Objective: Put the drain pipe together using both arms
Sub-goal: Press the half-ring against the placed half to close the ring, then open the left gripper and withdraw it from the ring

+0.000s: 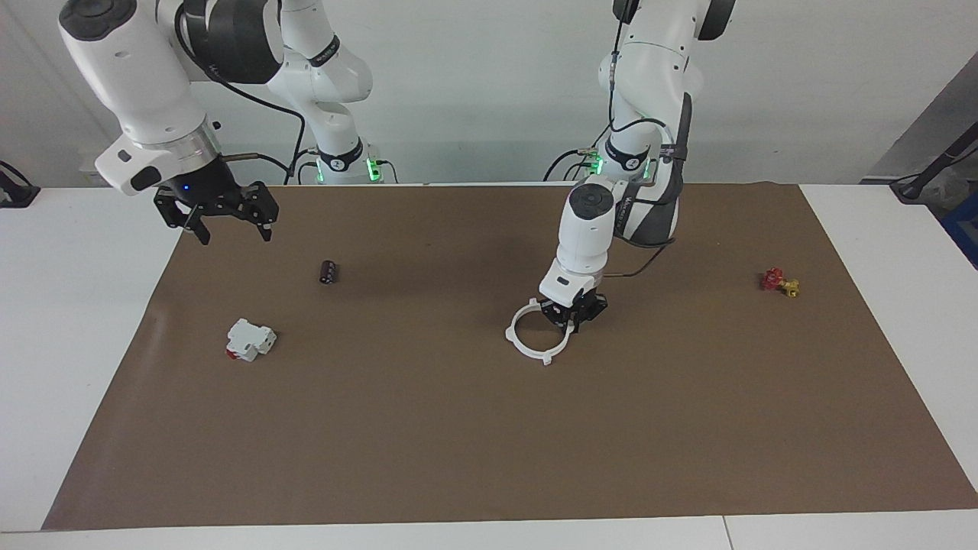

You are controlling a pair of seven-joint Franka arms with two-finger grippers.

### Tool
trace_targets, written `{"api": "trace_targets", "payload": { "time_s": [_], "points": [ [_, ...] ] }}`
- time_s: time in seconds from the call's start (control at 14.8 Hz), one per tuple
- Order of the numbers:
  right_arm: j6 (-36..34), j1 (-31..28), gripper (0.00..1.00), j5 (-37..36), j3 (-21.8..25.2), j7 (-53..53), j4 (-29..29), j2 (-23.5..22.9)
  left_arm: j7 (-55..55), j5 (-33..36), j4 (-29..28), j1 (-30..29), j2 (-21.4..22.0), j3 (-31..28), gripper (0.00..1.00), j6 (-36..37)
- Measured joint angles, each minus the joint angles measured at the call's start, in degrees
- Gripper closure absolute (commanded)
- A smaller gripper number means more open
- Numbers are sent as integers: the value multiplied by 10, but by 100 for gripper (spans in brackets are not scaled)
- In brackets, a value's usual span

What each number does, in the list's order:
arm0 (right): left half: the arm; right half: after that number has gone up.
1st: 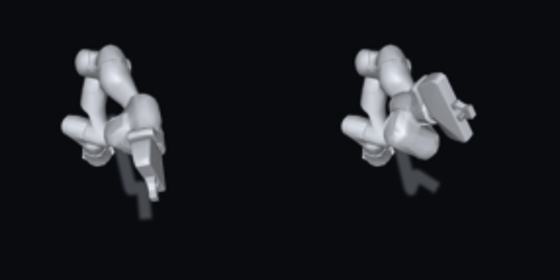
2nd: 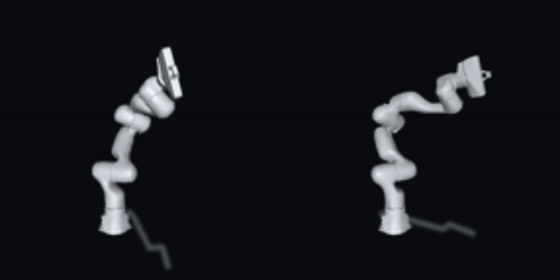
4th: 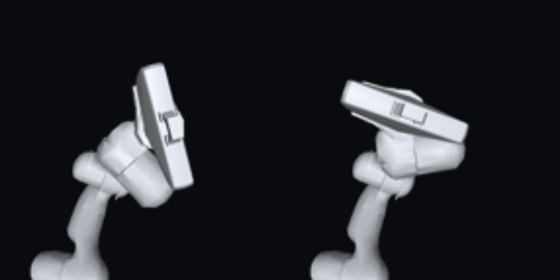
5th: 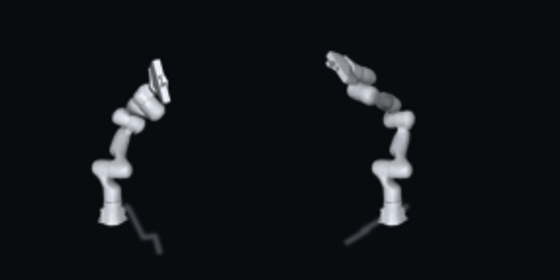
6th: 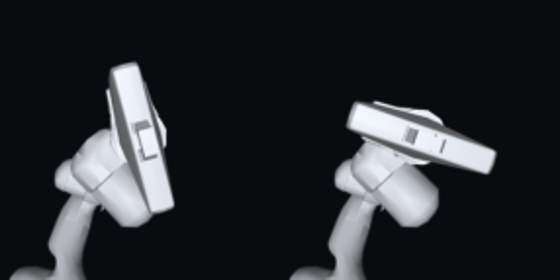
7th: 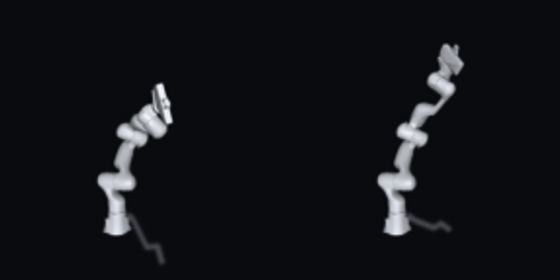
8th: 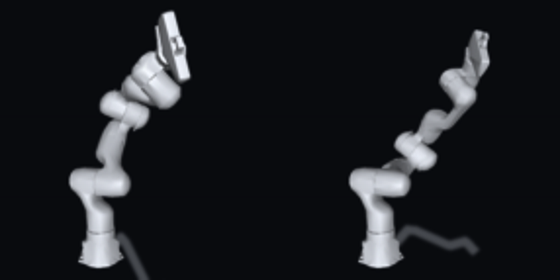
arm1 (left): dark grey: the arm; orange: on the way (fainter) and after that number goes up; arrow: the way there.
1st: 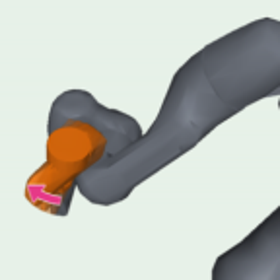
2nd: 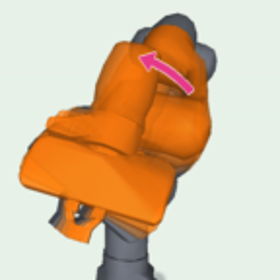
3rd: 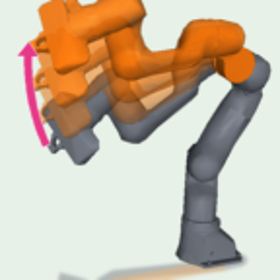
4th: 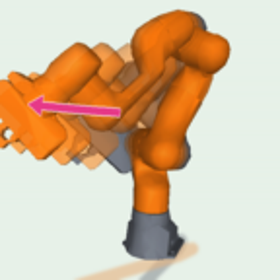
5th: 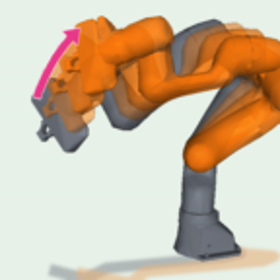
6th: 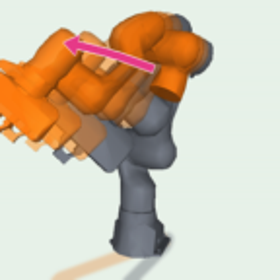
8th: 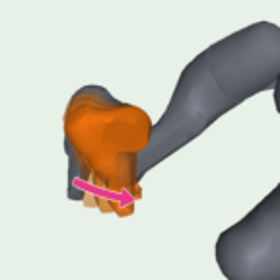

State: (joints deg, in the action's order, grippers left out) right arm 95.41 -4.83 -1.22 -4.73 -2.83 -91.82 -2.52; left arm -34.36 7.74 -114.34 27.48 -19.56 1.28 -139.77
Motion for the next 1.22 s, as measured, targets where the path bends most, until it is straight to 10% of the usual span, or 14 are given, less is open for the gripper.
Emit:
{"api": "trace_targets", "payload": {
  "time_s": [0.14, 0.27, 0.34, 0.75, 1.22],
  "points": [
    [0, 0, 0, 0, 0, 0, 0, 0, 0, 0, 0, 0, 0, 0, 88, 0],
    [0, 0, 0, 0, 0, 0, 0, 0, 0, 0, 0, 0, 0, 0, 35, 0],
    [0, 0, 0, 0, 0, 0, 0, 0, 0, 0, 0, 0, 0, 0, 25, 0],
    [0, 0, 0, 0, 0, 0, 0, 0, 0, 0, 0, 0, 0, 0, 0, -5],
    [0, 0, 0, 0, 0, 0, 0, 0, 2, 0, 25, -13, 30, -10, 0, 12]
  ]
}}
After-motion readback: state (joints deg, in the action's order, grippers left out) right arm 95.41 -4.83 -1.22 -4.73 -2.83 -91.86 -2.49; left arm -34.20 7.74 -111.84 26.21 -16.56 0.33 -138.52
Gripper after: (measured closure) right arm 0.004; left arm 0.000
